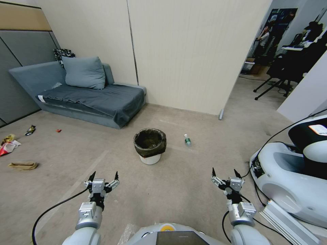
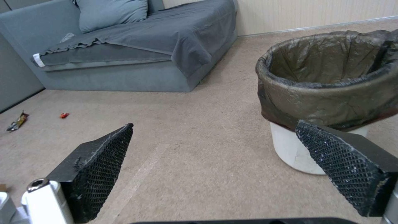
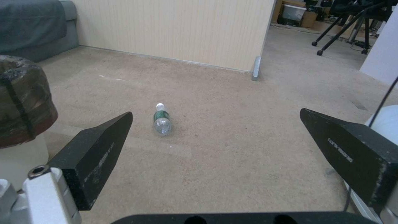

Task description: Pick up the trash bin, then pick up the garbage from the floor and place it into the trash bin.

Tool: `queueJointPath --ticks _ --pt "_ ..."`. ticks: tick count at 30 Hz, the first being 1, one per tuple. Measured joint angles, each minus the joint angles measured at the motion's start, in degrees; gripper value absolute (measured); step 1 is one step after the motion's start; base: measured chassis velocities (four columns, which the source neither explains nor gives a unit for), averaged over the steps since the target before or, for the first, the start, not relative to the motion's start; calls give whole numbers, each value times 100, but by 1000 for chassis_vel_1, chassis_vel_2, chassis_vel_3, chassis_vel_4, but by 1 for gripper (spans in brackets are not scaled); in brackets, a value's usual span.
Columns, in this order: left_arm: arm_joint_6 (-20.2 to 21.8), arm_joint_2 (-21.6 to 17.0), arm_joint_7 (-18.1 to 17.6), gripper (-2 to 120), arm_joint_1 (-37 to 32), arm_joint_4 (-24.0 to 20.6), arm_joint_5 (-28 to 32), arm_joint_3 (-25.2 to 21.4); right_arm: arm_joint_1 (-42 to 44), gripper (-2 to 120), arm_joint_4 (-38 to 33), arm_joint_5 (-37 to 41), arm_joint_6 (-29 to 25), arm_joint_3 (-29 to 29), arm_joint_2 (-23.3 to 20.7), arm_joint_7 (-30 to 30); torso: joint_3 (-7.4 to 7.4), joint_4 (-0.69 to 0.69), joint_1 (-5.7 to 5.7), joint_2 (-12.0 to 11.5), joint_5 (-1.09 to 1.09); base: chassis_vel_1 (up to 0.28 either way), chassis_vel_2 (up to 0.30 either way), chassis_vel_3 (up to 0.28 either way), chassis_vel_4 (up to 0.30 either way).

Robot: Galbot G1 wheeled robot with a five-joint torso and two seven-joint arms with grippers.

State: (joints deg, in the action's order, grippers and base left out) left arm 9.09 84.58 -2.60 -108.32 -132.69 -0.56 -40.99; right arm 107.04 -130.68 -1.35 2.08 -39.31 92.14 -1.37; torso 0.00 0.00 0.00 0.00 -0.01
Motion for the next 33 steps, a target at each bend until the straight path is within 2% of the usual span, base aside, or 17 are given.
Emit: queueJointPath --ticks 33 --pt "22 20 -2 100 7 -10 -19 17 -19 100 13 4 -5 6 0 1 0 0 0 0 1 -114 117 114 -121"
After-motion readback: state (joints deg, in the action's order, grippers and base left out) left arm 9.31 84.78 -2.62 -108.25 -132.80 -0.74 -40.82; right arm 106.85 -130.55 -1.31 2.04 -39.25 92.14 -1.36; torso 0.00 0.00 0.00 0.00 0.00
